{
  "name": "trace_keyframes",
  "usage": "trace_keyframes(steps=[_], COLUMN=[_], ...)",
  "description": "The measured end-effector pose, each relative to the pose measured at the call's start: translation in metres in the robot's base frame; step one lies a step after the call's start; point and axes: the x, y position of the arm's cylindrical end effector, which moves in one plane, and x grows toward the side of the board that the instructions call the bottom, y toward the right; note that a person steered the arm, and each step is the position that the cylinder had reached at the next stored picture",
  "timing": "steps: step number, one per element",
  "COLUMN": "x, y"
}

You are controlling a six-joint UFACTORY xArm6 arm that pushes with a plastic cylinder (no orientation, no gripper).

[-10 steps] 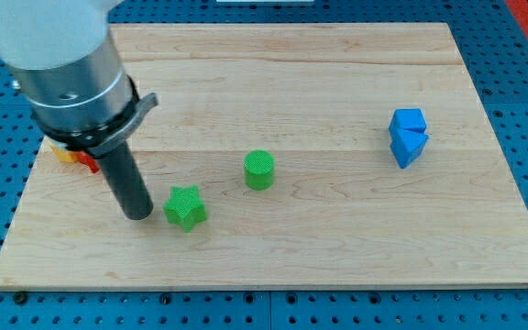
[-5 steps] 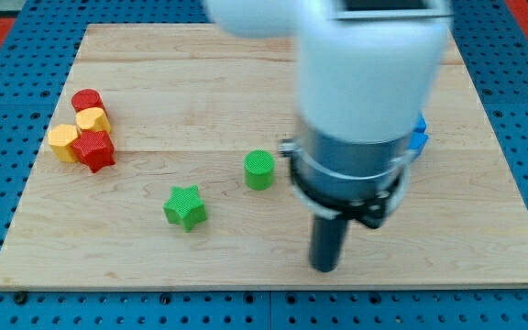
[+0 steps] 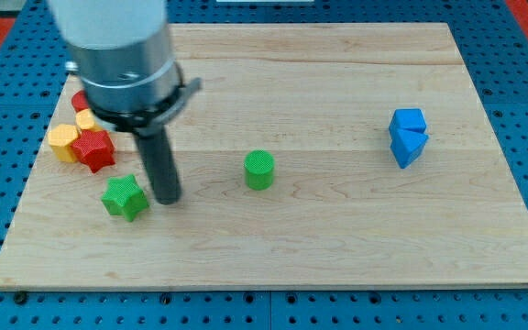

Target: Move the green star towards the bottom left of the board

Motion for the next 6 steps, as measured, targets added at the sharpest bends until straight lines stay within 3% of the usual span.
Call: trace_keyframes(steps=[2,3,5,6], x=[0.018,0.011,-0.013,0.035], y=[-0.095,-0.067,-0.158,-0.14])
